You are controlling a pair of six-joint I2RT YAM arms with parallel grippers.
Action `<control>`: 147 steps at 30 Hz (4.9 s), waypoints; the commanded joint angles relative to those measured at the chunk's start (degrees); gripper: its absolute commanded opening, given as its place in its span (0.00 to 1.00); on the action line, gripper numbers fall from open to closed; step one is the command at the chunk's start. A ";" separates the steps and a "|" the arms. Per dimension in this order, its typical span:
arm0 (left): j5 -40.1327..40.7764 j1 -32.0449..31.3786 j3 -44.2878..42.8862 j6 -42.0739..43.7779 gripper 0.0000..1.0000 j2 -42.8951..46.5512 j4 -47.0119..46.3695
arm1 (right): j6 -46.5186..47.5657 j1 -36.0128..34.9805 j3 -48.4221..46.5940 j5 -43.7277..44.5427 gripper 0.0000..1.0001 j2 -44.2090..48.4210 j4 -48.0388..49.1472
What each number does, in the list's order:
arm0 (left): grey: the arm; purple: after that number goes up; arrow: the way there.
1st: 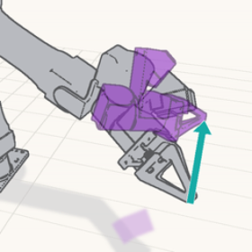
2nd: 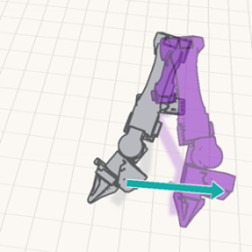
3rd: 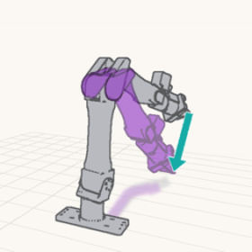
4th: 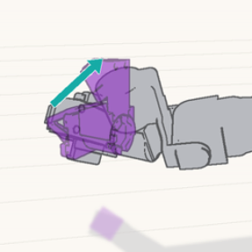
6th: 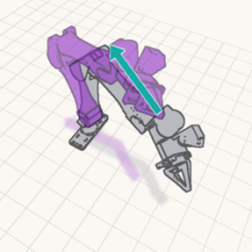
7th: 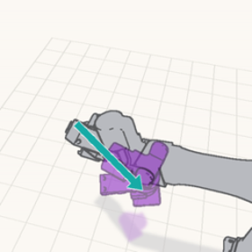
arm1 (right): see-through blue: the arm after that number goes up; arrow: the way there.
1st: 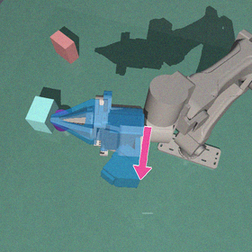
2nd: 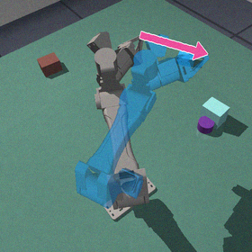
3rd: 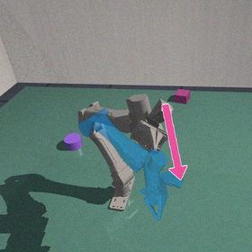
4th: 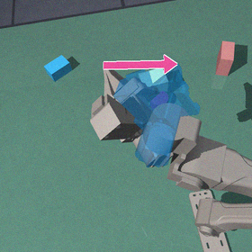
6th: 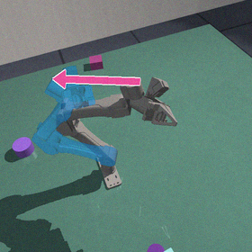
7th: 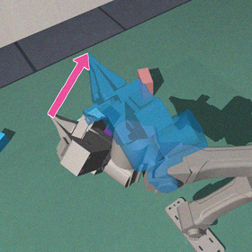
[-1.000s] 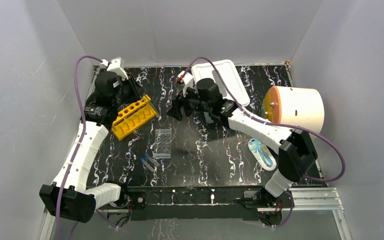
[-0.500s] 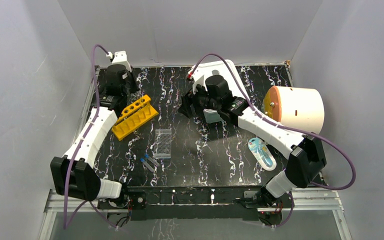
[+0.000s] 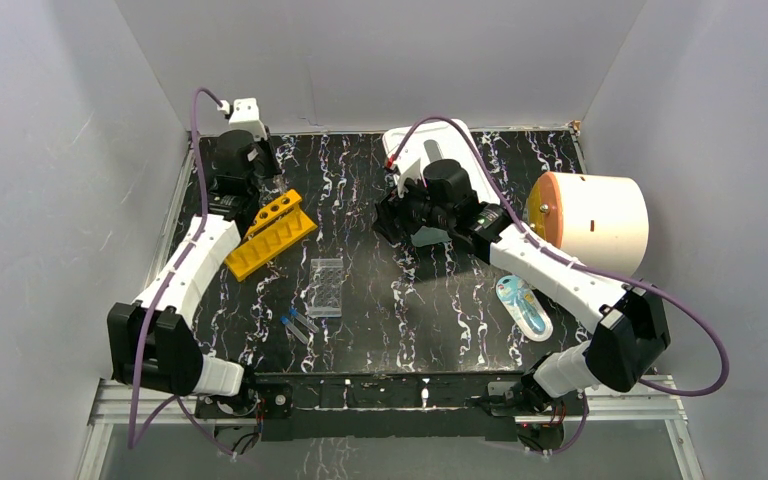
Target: Organize the chemistry lab equipment
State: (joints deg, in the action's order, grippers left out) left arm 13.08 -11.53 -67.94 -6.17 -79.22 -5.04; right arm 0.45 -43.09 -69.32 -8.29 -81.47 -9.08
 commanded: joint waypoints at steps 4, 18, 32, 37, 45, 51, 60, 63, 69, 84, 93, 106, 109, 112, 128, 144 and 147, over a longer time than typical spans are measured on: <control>0.62 -0.07 1.56 0.36 0.08 -0.25 -4.35 | 1.15 0.64 1.10 1.86 0.79 1.59 2.30; 0.94 -0.07 3.37 0.23 0.08 -1.89 -3.77 | 1.13 1.33 2.85 2.82 0.79 1.11 3.37; 2.57 -0.07 6.17 0.18 0.08 -3.84 -8.09 | 0.91 2.17 3.90 3.20 0.80 1.34 3.63; 2.73 -0.07 8.84 -1.32 0.08 -3.74 -10.45 | 0.70 2.42 4.19 3.46 0.79 1.50 3.46; 4.31 -0.07 9.95 -3.07 0.10 -5.76 -13.85 | -0.01 3.01 3.55 3.31 0.80 1.65 3.11; 6.25 -0.13 13.66 -2.56 0.10 -5.51 -19.20 | 0.04 3.43 2.70 3.37 0.80 1.77 2.57; 11.32 -2.00 15.98 -0.73 0.12 -6.26 -23.16 | 0.11 4.23 2.16 3.68 0.80 2.11 1.29; 11.71 -2.00 16.70 -0.92 0.12 -6.21 -23.91 | -0.01 4.44 2.41 3.81 0.80 2.43 1.17; 12.32 -2.01 17.56 -1.31 0.13 -6.39 -23.56 | -0.01 4.59 3.33 4.25 0.80 3.58 1.22; 11.34 -1.96 13.17 -5.90 0.62 -5.72 -15.93 | -1.76 4.66 4.80 3.89 0.80 5.69 1.31; 10.56 -1.95 4.65 -7.58 0.86 0.25 -4.55 | -4.51 4.75 4.03 1.97 0.84 5.76 0.87; 11.43 -1.82 -5.95 -14.86 0.98 8.74 24.04 | -6.06 0.08 -2.01 1.47 0.81 0.36 0.05; 13.03 -1.73 -8.66 -18.68 0.98 11.11 31.06 | -6.26 -4.66 -7.75 5.44 0.77 -3.43 -3.55; 14.09 -1.74 -11.56 -22.38 0.98 13.89 36.61 | -7.37 -9.46 -11.25 8.86 0.72 -6.97 -5.89; 19.66 -1.71 -23.93 -24.78 0.98 21.36 50.51 | -4.91 -32.63 -22.91 21.56 0.41 -30.76 -8.33; 20.31 -1.72 -25.09 -22.66 0.98 21.39 51.09 | -6.43 -34.14 -40.54 26.65 0.30 -48.29 -21.75; 21.11 -1.74 -24.68 -22.57 0.98 21.62 51.00 | -6.17 -34.11 -41.67 26.76 0.30 -49.25 -22.39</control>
State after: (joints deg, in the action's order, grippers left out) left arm 32.01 -13.37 -91.46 -29.98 -58.43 45.50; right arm -5.63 -77.28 -107.35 16.82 -129.78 -28.91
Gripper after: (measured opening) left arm 0.983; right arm 0.295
